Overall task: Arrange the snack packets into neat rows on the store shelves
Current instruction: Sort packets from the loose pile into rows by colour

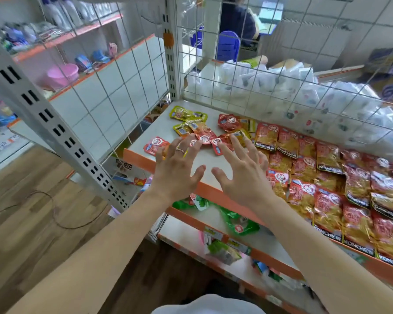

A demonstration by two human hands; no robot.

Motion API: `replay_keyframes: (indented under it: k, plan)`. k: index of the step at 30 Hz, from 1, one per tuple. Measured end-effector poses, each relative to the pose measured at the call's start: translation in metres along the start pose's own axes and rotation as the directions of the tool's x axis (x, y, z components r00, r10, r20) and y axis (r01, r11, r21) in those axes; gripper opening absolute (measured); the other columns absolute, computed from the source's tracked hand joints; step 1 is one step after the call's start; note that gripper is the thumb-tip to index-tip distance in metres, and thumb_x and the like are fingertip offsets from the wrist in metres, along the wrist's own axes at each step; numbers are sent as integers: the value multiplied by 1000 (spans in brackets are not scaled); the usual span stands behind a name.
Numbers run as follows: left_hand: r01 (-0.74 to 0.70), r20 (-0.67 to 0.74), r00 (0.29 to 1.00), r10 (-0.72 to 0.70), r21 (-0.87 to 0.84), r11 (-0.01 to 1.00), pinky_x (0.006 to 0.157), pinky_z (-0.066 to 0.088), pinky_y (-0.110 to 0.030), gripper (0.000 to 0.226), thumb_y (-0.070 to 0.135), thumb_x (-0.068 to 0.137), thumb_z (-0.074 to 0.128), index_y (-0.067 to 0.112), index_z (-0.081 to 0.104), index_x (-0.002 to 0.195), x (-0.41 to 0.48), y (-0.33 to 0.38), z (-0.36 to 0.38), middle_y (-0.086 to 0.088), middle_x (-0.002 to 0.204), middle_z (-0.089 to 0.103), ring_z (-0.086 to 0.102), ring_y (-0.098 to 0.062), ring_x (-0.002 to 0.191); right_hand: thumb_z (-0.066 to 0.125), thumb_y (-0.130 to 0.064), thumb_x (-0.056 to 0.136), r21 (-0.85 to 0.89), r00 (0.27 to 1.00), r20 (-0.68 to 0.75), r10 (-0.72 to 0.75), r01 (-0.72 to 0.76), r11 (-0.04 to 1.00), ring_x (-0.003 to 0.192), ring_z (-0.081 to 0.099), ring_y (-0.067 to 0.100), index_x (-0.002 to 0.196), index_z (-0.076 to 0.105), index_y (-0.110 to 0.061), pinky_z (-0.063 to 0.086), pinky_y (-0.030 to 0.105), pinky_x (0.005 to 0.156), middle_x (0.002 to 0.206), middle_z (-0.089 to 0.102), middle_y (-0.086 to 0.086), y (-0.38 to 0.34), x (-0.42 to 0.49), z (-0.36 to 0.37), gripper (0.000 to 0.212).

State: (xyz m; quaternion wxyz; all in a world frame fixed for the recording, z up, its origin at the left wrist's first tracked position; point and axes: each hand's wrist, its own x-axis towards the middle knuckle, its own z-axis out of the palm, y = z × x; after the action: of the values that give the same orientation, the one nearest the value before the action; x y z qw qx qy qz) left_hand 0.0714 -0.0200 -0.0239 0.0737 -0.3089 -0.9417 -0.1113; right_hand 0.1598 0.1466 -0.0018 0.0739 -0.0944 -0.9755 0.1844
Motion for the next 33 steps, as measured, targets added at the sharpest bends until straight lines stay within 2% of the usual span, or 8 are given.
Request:
replay_keyframes:
  k: [8,13,17,24,27,30,33]
  plan:
    - [62,38,997,-62,17,998,117,14,-55,63,53,100,41,29,26,156,12,-13,0,5,165,19,14,-20,152,46,-54,97,2,998,51,-38,38,999,153,-2,22,155,26,-35,5,56,119,167,11,-5,4,30,7,64]
    - [108,78,992,-100,-100,989,118,12,-56,74,65,95,41,30,21,157,20,-25,9,7,165,18,13,-19,152,47,-51,98,-12,994,101,-38,39,999,154,-1,22,155,24,-33,6,58,120,167,13,-3,2,42,19,64]
    - [135,95,988,-121,-157,978,119,10,-53,67,56,99,42,28,22,157,41,-40,14,5,165,20,13,-19,152,47,-48,99,-16,990,140,15,-13,1000,153,0,21,156,21,-33,5,55,119,167,13,-3,-3,60,29,65]
    - [214,191,965,-181,-170,962,117,15,-51,69,51,97,51,24,24,155,89,-75,23,2,163,24,16,-21,150,52,-43,96,-22,986,116,120,-119,993,148,17,25,153,28,-31,13,51,117,159,30,-6,-16,108,46,62]
    - [192,197,969,-148,-226,955,116,15,-50,64,44,97,49,26,26,154,105,-87,29,3,163,26,19,-20,148,57,-38,93,-8,976,113,187,-188,982,143,27,25,151,32,-28,17,51,114,155,37,-5,-18,124,57,64]
    - [124,258,964,-60,-237,964,115,17,-48,74,54,87,36,30,24,156,110,-97,39,7,163,24,21,-19,147,58,-29,91,-3,969,98,226,-227,974,137,34,25,149,38,-25,22,51,107,149,43,-4,-15,129,73,62]
    - [61,229,973,-23,-161,985,112,21,-49,78,66,83,25,35,29,154,112,-100,48,8,162,26,24,-20,145,58,-20,83,-39,971,-10,239,-239,970,128,42,26,142,48,-23,25,50,100,139,52,-1,-12,132,82,60]
